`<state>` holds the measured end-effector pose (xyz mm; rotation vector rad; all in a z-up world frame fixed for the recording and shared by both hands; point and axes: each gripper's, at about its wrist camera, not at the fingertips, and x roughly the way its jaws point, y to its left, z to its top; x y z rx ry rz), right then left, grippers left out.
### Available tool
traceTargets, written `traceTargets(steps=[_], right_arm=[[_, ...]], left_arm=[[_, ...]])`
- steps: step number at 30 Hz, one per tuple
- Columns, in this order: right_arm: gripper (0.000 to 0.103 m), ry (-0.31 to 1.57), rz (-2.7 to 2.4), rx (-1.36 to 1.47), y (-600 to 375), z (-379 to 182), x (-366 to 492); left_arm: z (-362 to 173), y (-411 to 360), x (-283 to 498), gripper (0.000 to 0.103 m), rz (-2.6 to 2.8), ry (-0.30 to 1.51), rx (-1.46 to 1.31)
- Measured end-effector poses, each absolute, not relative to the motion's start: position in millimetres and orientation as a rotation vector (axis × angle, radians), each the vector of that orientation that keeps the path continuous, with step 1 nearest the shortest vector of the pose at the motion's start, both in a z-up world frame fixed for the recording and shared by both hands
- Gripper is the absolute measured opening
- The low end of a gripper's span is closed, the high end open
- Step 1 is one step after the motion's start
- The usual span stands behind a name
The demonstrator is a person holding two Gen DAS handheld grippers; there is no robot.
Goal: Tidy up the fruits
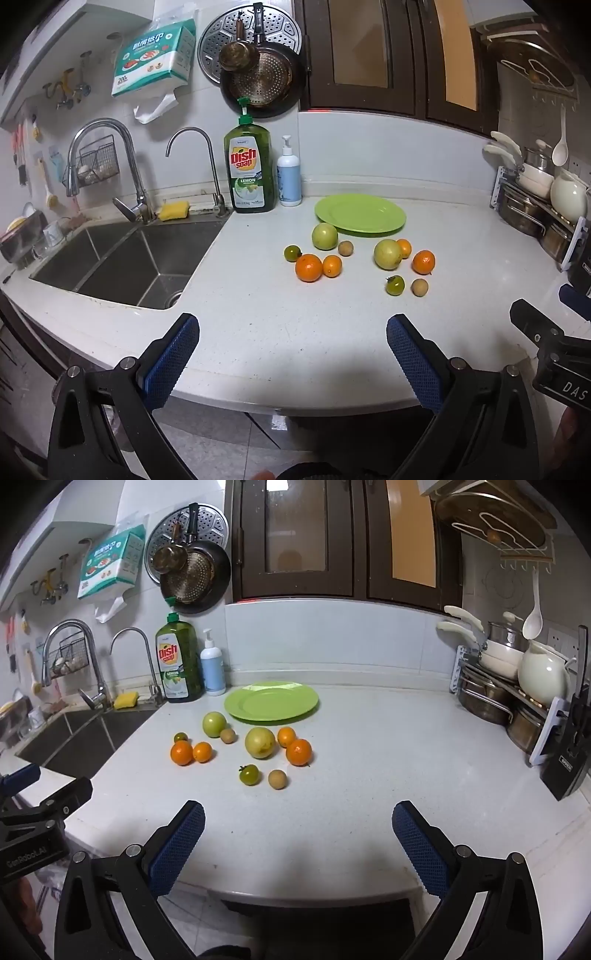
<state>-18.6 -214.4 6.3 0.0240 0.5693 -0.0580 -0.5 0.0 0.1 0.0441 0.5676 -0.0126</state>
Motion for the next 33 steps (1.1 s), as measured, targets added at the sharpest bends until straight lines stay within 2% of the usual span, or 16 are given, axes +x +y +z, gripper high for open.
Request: traceTargets(steps=[33], right_arm=[[0.102,0.583,-0.052,0.006,-206,13,-20]], left_arm=[[5,9,-3,0.103,-0.046,0.56,0.025]])
